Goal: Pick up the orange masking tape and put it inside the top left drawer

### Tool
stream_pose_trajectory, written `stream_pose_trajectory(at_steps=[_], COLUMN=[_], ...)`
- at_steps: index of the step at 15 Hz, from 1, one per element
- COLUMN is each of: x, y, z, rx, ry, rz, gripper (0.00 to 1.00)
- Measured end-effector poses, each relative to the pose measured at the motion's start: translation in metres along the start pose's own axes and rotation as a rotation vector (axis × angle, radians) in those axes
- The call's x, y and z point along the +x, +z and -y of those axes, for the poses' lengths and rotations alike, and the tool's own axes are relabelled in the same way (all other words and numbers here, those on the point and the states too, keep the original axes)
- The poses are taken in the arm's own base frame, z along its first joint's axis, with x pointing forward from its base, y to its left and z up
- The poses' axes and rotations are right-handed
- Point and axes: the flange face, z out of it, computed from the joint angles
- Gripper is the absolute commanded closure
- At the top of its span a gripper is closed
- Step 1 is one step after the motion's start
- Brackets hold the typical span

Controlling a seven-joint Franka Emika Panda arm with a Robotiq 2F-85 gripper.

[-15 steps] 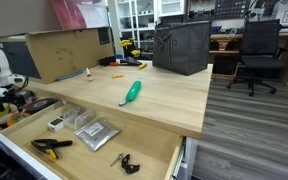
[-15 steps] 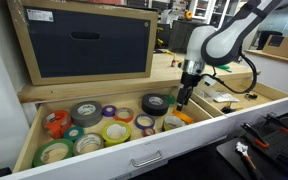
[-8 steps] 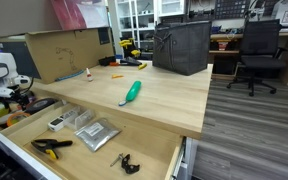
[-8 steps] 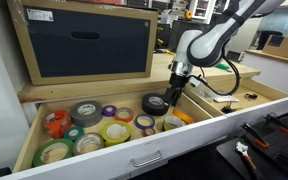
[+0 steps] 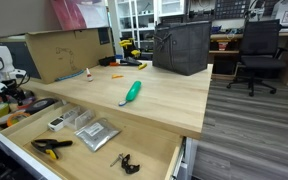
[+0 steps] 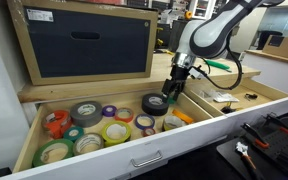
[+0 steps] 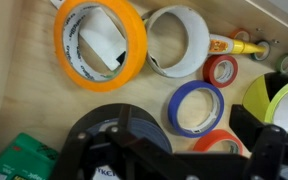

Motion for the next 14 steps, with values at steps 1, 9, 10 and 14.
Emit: stream_pose_trajectory(at_steps=[1,9,10,14], x=[-0.004,-0.050,-0.055,-0.066], y=[-0.002,-0.001,-0.001,-0.001], z=[-0.002,-0.032,-0.040,-0.073], rx=[0.000,0.040,0.047,0.085], ry=[0.028,0.233,0.268,0.363], rz=[0.002,0.039,0.039,0.019], gripper=[0.00,0.00,0.00,0.00])
